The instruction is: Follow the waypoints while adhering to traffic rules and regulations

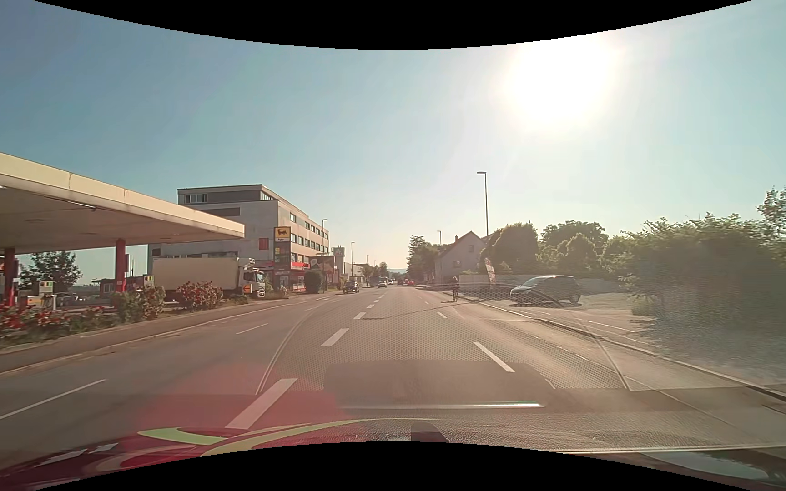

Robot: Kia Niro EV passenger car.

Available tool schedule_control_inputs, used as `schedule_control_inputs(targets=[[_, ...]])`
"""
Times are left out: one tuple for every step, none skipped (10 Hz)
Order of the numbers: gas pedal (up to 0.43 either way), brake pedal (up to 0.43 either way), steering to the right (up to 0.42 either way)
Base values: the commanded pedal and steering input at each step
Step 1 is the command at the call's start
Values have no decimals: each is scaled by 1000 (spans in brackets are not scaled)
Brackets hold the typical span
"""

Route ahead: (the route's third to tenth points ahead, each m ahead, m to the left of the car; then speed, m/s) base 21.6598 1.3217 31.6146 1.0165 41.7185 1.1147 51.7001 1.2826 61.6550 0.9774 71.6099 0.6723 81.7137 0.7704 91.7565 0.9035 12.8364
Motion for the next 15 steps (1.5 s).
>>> schedule_control_inputs(targets=[[98,0,-2],[98,0,-2],[98,0,-2],[98,0,-2],[98,0,-2],[98,0,-2],[98,0,-2],[79,0,-1],[79,0,-1],[67,0,-1],[59,0,-1],[47,0,-1],[47,0,-1],[47,0,-1],[47,0,-1]])
